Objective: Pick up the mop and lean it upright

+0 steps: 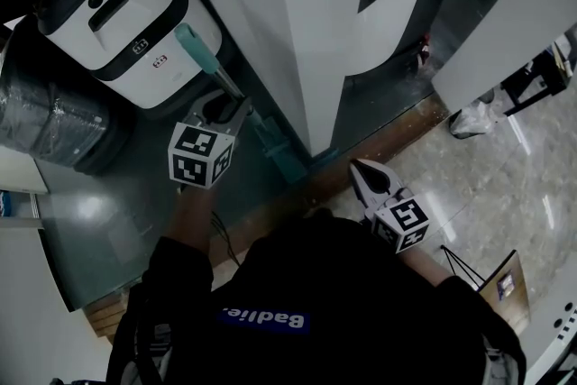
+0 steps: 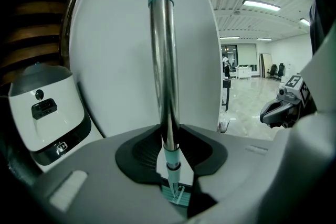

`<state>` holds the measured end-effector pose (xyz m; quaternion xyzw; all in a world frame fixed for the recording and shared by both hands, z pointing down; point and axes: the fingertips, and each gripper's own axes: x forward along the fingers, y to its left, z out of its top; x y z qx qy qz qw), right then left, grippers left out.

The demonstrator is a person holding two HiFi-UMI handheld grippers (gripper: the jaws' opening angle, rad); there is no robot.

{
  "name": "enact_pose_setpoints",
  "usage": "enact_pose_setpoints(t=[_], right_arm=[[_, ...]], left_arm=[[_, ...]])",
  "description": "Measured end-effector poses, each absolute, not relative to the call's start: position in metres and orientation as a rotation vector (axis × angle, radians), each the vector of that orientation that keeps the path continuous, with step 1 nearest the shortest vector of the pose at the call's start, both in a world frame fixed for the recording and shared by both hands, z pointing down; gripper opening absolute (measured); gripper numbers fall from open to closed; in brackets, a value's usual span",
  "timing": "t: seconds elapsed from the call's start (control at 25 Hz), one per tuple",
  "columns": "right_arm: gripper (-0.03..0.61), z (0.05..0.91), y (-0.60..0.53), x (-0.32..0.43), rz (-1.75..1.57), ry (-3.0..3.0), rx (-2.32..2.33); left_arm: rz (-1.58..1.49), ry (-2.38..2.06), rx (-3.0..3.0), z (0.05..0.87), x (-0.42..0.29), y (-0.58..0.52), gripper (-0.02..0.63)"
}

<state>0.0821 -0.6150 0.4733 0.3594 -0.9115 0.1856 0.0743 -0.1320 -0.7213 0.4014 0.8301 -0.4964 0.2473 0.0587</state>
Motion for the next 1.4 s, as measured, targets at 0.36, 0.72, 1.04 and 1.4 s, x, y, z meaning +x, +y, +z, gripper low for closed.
enact_pose_setpoints(t=[0.36,0.72,1.04,1.4], right_arm=[[0.005,0.476,-0.614,0.083,0.566,-2.724,1.095],[0.005,0.48,-0.613,0.095,0.587,-2.697,1.136],[0.005,0.482,-0.613,0.102,0.589,-2.675,1.181],[0.006,0.484,-0.615,0.108,0.589,-2.666,1.19]], left_arm=[[0.811,-1.489,2.508,0.41,-0.135,-0.725,0.123],[0.817,-1.439,2.538,0.426,-0.115,-0.747,0.127],[0.871,-1.418,2.59,0.43,-0.101,-0.761,0.133],[0.928,-1.403,2.6,0.436,-0.093,-0.765,0.177]])
